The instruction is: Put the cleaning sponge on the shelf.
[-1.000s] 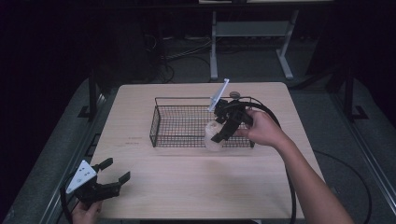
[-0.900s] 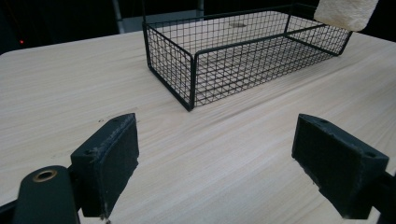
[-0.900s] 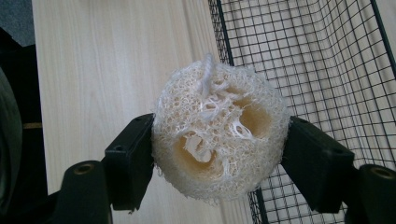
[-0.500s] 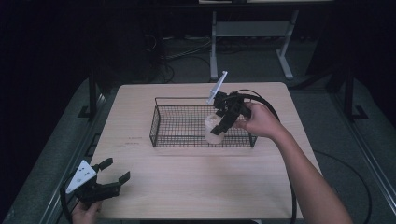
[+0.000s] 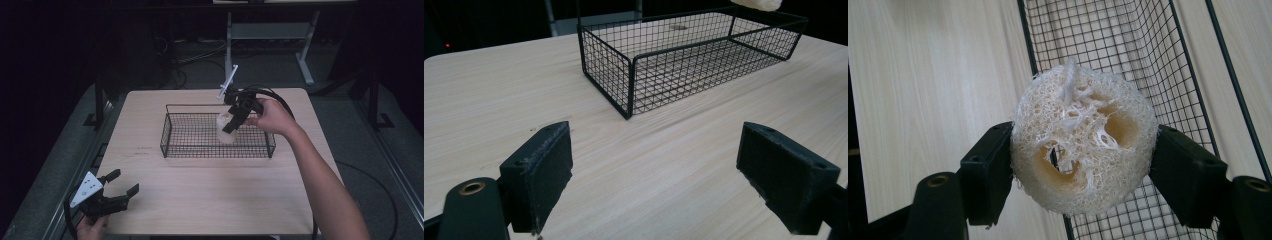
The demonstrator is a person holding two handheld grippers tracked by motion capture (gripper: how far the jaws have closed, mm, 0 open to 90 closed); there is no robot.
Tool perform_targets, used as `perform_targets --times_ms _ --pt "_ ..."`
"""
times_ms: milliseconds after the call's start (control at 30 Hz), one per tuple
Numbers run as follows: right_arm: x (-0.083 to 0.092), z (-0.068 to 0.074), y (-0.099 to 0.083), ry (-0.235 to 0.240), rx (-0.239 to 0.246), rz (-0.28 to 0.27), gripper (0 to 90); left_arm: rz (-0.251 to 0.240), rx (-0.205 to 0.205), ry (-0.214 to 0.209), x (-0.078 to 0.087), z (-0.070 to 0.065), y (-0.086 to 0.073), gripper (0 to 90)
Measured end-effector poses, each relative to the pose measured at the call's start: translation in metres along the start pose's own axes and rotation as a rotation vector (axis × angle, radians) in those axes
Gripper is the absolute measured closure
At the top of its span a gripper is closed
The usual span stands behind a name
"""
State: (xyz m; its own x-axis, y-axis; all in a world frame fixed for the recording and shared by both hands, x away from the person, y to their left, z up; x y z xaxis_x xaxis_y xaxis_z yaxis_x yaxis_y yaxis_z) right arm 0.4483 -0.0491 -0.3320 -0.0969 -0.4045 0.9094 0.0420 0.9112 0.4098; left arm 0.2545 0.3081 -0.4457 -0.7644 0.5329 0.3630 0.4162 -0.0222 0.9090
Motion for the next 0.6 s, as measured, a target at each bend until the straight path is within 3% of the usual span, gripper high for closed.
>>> perform_targets --times_ms 367,600 --pt "-0.009 -0.020 0.002 -0.002 -0.016 0.018 28.8 -0.001 0.000 -0.002 0.000 0.000 0.000 13.9" --pt "-0.026 -0.032 -0.006 0.002 -0.037 0.046 28.7 -0.002 0.000 -0.002 0.000 0.000 0.000 13.9"
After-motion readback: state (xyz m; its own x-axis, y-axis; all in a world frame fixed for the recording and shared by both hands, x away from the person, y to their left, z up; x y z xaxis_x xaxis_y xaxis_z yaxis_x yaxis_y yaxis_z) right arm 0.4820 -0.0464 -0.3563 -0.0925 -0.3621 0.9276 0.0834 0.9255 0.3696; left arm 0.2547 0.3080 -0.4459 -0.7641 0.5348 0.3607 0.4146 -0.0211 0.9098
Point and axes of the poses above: each handheld gripper's, and its own axes: x roughly backward along the jaws, y roughly out of its top, z roughly to its left, the point moved 5 cm from there along -x, roughly forward along the jaws, and after that the axes turned 12 degrees about x, right-handed, at the moved point
